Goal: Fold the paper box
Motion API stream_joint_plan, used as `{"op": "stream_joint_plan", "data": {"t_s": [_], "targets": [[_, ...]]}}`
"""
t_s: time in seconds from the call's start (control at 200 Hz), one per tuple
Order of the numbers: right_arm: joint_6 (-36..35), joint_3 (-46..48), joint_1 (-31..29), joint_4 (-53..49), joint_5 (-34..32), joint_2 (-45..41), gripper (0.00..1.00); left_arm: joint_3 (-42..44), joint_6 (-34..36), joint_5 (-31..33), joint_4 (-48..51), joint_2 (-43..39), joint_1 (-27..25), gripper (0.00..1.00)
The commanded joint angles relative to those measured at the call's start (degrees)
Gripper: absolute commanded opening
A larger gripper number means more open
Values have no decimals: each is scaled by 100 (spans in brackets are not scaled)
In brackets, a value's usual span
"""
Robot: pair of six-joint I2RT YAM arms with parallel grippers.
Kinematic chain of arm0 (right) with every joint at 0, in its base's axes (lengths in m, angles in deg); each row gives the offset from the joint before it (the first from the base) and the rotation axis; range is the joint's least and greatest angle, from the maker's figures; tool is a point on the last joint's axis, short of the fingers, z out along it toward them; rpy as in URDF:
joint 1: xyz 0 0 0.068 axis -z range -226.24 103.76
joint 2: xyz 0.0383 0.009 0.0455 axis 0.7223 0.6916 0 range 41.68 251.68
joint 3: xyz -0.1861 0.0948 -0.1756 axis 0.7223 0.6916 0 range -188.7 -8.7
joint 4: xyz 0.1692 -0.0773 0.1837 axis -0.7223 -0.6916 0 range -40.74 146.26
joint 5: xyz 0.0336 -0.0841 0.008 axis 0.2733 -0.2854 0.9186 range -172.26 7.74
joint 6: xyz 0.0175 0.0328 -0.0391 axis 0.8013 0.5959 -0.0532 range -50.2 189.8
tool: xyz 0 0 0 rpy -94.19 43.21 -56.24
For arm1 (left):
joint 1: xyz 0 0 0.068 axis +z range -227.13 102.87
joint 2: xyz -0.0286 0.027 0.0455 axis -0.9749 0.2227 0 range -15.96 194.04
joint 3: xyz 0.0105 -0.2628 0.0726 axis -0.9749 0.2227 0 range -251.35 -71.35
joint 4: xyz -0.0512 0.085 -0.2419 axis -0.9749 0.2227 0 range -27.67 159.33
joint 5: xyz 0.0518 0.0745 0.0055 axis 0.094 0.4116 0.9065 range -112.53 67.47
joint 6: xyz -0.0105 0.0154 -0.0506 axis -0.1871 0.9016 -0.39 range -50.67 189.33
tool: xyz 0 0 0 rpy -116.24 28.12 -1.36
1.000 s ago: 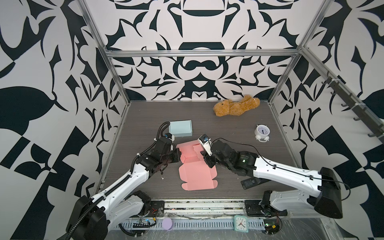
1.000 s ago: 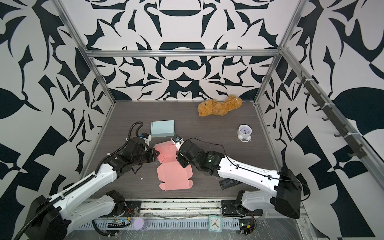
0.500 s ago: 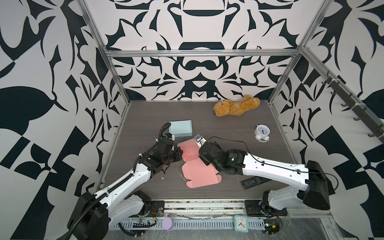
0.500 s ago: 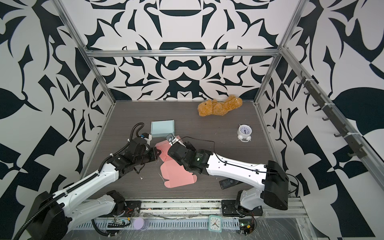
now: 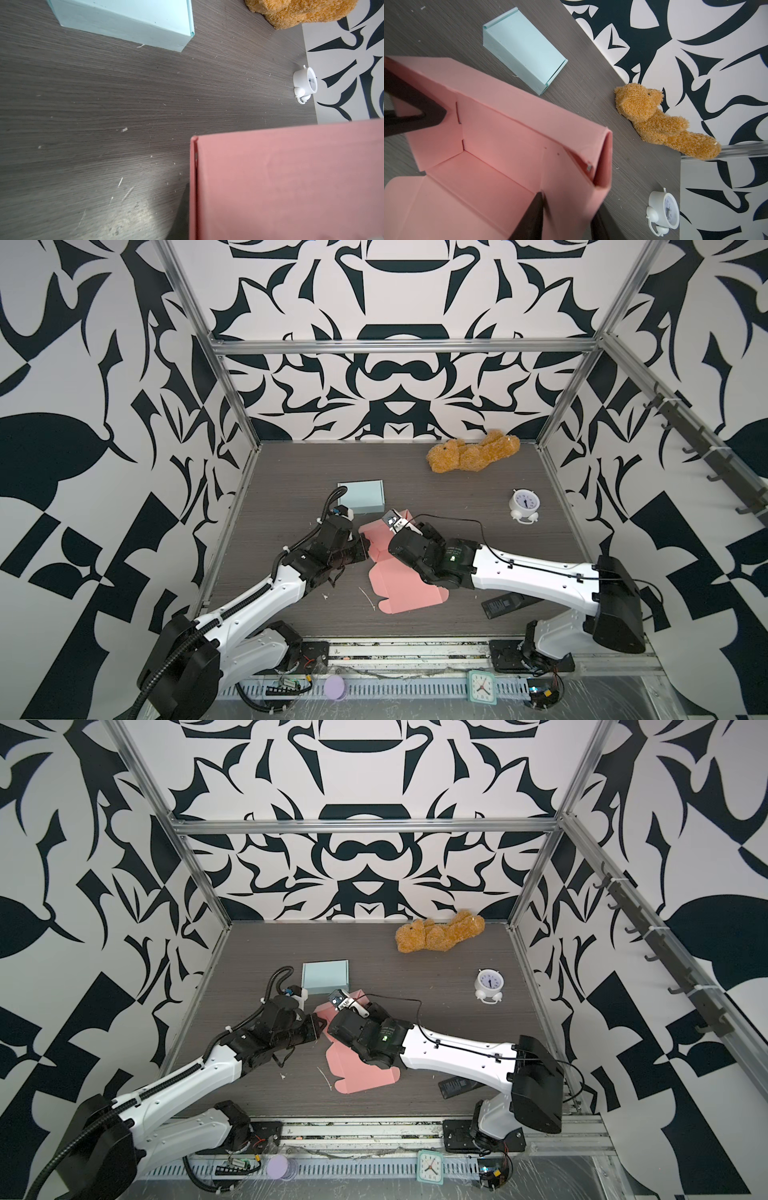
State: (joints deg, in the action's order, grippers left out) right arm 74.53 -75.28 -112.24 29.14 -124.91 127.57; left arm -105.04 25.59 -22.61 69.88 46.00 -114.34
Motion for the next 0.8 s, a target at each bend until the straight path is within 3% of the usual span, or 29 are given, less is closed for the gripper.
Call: {"op": "stream_joint_plan", "data": {"t_s": [0.0, 0.23, 0.555, 0.795], "targets": [[-59, -249, -23, -23, -379, 32, 41, 9, -78, -27, -201, -19, -48, 7], [-121, -257, -18, -42, -614, 117, 38, -84, -47, -63, -241, 76, -91, 7], [-200, -306, -10, -102, -876, 353, 21, -100, -54, -45, -324, 115, -172, 7], [-226, -390, -16, -176, -1085, 475, 28, -127, -54, -45, -394, 161, -199, 7]]}}
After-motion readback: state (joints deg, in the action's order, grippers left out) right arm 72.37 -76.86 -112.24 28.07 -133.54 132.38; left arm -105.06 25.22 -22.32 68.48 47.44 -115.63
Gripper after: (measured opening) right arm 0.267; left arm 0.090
